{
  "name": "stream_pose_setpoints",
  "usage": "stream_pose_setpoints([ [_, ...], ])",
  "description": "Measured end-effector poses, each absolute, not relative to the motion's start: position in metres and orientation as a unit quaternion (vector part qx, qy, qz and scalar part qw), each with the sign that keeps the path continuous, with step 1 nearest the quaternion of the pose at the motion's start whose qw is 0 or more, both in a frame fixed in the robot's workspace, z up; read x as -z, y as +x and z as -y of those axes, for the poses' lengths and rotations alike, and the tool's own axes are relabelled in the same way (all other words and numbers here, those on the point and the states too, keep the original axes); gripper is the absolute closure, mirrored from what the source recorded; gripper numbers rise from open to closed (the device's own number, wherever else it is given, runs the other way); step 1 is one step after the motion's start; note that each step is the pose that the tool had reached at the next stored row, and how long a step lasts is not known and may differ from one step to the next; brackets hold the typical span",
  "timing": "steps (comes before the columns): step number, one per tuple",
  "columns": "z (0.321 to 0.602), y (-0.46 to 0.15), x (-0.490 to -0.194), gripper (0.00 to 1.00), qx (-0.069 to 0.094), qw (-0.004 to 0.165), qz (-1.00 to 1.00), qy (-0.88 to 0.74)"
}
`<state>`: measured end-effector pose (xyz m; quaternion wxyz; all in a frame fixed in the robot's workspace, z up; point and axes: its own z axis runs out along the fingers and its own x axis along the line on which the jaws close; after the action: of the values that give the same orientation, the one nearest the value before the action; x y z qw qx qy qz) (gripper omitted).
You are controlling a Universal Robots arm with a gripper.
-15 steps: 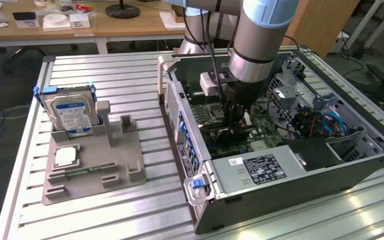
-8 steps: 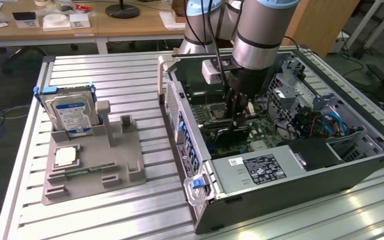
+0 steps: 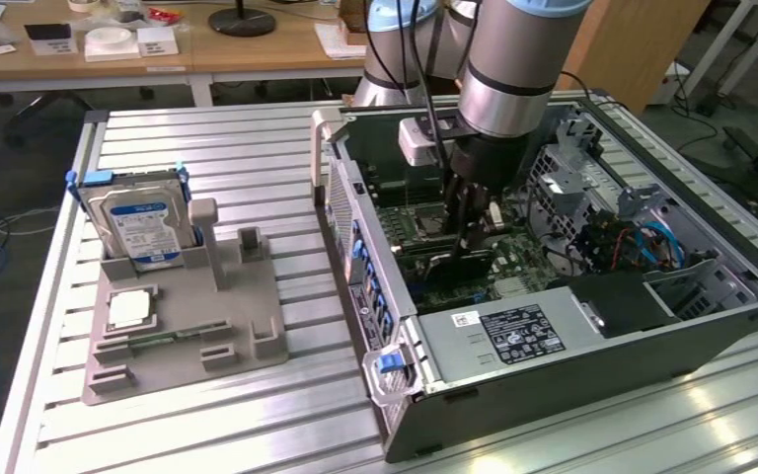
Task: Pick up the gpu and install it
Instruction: 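Insert the gpu into the slot, then press down on the gpu until it lock into place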
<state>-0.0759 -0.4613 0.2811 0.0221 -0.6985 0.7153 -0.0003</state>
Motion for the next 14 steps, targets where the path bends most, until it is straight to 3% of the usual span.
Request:
stream_pose_setpoints([
  [4,0.4613,-0.0759,-0.2811,0.66,0.000,0.022,-0.715,-0.698],
  [9,0.4613,-0.0759,-0.2811,0.89,0.000,0.022,-0.715,-0.698],
  [14,0.4613,-0.0759,-0.2811,0.89,0.000,0.022,-0.715,-0.698],
])
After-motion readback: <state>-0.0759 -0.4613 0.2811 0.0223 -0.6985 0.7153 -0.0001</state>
